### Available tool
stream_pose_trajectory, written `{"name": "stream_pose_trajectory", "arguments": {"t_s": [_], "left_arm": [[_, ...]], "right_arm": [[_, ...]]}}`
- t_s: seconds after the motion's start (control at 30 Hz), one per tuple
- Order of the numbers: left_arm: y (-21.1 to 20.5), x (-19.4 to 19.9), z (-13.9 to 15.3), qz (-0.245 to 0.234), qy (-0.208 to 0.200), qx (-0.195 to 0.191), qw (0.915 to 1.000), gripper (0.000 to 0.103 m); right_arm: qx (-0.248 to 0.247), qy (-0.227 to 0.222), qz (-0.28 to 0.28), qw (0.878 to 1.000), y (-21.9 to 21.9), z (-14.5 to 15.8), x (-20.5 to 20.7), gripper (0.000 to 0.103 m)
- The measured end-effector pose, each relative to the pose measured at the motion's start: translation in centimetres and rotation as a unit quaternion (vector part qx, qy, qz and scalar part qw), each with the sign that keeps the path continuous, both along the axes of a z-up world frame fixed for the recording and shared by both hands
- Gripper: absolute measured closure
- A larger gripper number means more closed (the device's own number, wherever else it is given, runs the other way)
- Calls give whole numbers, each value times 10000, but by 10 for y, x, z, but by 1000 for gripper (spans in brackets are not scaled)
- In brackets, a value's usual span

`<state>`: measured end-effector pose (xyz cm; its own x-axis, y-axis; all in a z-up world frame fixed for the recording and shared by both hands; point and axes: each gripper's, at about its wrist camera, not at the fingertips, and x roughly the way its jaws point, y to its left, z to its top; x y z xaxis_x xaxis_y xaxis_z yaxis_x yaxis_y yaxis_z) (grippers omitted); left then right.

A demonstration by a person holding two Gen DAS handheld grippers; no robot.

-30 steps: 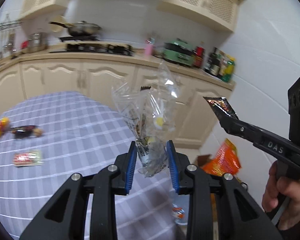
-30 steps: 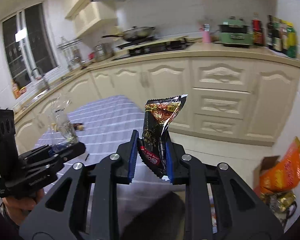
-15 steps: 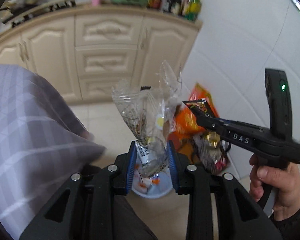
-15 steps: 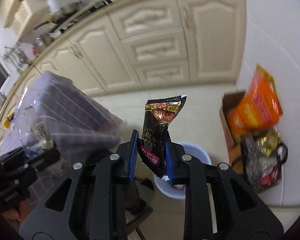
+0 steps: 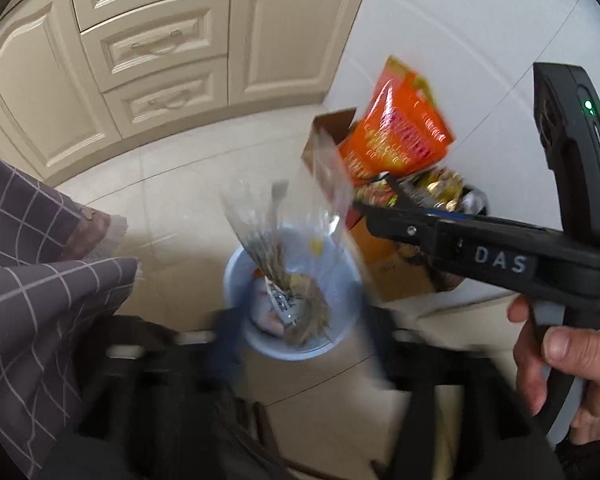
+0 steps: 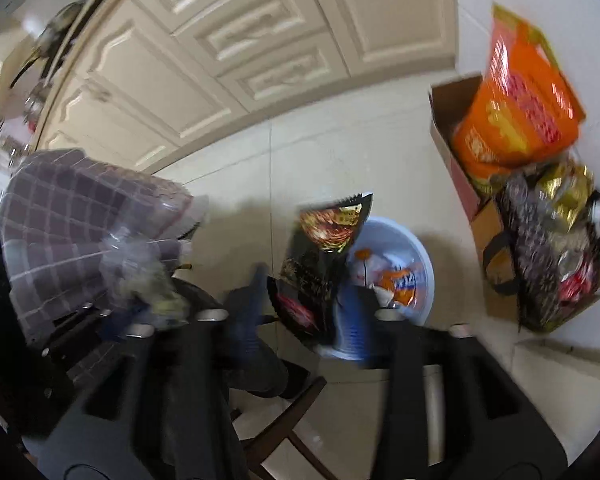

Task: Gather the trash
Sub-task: 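Carry plastic bag and black wrapper to the blue bin and open both tools, then return both tools to the table over the remaining trash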

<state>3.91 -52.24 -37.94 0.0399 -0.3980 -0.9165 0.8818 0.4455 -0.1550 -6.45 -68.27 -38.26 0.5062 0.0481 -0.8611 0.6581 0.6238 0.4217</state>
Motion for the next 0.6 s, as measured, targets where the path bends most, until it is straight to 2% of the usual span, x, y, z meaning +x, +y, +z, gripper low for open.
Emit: {"name": "stream_pose_trajectory", "arguments": {"t_s": [0.03,0.1,0.17,0.3,0.6], "left_arm": [[3,0,3,78,-159,-88,9998,19],[8,1,9,131,-234,-197,9994,16],[13,2,15,225,-277,-233,9991,13],[23,8,29,430,-410,-303,9978,12],[46,1,84,580,-768,-845,9918,12]], "right_arm": [[5,23,-101,9999,-2,-3,-3,33],[20,-30,-242,9997,-3,-4,-10,17],[-28,-9,-289,9996,-2,-3,-12,8],[-123,5,-291,9995,0,7,-12,6],[-397,-299,-294,9983,8,46,-8,6]]}}
